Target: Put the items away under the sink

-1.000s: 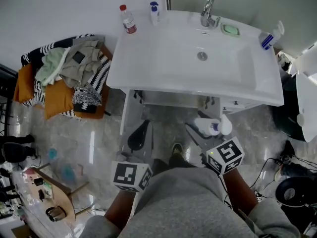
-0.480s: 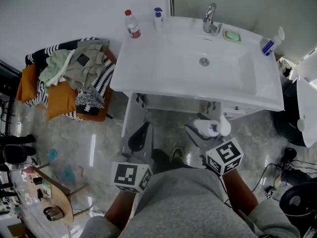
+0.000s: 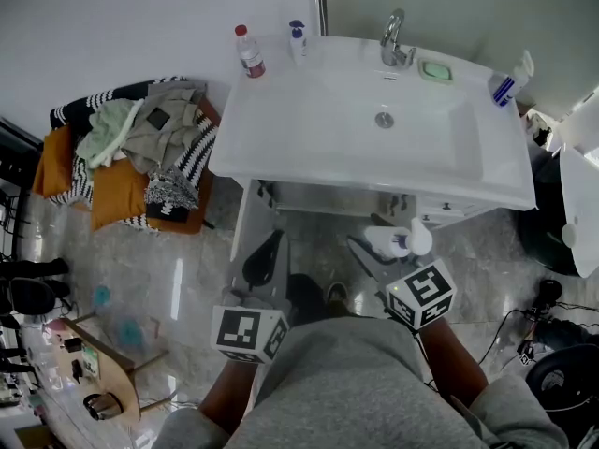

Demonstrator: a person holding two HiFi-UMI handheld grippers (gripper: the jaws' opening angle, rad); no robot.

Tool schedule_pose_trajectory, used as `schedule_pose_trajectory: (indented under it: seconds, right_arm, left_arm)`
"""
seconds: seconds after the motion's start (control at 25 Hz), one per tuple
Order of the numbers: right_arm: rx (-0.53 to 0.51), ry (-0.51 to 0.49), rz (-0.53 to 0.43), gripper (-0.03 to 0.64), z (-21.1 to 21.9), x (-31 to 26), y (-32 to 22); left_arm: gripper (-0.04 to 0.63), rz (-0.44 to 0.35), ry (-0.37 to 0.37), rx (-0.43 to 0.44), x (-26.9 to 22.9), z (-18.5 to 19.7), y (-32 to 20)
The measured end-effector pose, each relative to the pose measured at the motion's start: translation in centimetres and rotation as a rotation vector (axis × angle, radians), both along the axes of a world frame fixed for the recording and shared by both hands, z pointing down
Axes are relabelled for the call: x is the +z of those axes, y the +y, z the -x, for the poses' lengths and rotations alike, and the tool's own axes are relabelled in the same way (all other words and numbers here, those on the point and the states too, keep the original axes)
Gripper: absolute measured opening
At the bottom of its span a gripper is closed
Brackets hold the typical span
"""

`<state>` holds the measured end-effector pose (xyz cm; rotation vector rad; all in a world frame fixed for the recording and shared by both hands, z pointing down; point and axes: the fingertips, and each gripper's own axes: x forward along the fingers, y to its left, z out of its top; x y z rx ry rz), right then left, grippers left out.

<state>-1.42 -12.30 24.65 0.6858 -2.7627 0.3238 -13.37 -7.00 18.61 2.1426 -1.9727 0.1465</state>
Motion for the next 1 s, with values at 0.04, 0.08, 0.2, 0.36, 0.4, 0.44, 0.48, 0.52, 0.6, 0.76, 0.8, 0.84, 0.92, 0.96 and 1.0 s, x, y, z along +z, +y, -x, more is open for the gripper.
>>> schedule_pose_trajectory:
  seconds: [0.04,0.08,0.2,0.36,0.4,0.44,0.48,0.52,0.6,0.76,0.8,0.84,0.92,0.96,1.0]
  right_arm:
    - [0.0,0.001,0.0,0.242,0.0,0.1,0.0]
    - [-0.001,0.003,-0.001,0.242,0.0,0.1,0.0]
    - [-0.005,0.009,-0.003,0.242,0.2,0.2,-0.1]
    - [-0.006,0.023,0.004,0.242,0.7,0.6,0.0]
    - [-0.007,0.028,0.006,0.242,0.8,0.8,0.0]
    - [-0.008,0.033,0.007,0.242,1.0,0.9,-0.1]
    - [-0.009,0.038,0.008,0.242,1.2,1.0,-0.2]
    - [-0.01,0.043,0.008,0.242,1.5,1.1,-0.3]
    - [-0.011,0.052,0.005,0.242,1.9,1.3,-0.4]
    - [-0.006,0.069,0.011,0.242,2.9,1.8,-0.9]
    - [-0.004,0.073,0.015,0.242,3.1,1.9,-0.9]
    - [-0.002,0.076,0.019,0.242,3.4,2.0,-1.0]
    - [0.003,0.08,0.025,0.242,4.0,2.2,-1.1]
    - [0.005,0.082,0.028,0.242,4.3,2.3,-1.2]
    - [0.009,0.085,0.03,0.242,4.6,2.4,-1.3]
  left_arm:
    - [0.011,0.001,-0.001,0.001,0.1,0.0,0.0]
    - [0.011,0.001,0.0,0.001,0.1,0.0,0.0]
    - [0.011,0.005,0.007,0.0,0.3,0.0,0.1]
    - [0.011,0.019,0.015,-0.005,0.9,0.4,0.7]
    - [0.011,0.022,0.018,-0.007,1.0,0.7,0.8]
    - [0.011,0.027,0.022,-0.009,1.1,1.0,0.8]
    - [0.011,0.031,0.026,-0.011,1.3,1.2,0.8]
    - [0.011,0.034,0.03,-0.012,1.5,1.5,0.8]
    - [0.011,0.041,0.039,-0.012,1.8,2.0,0.8]
    - [0.011,0.057,0.055,-0.007,2.5,3.0,0.4]
    - [0.011,0.061,0.057,-0.004,2.6,3.3,0.2]
    - [0.011,0.064,0.059,-0.001,2.7,3.6,0.1]
    - [0.011,0.067,0.067,0.003,2.7,4.3,-0.2]
    - [0.011,0.068,0.071,0.004,2.7,4.6,-0.4]
    - [0.011,0.069,0.074,0.006,2.7,5.0,-0.6]
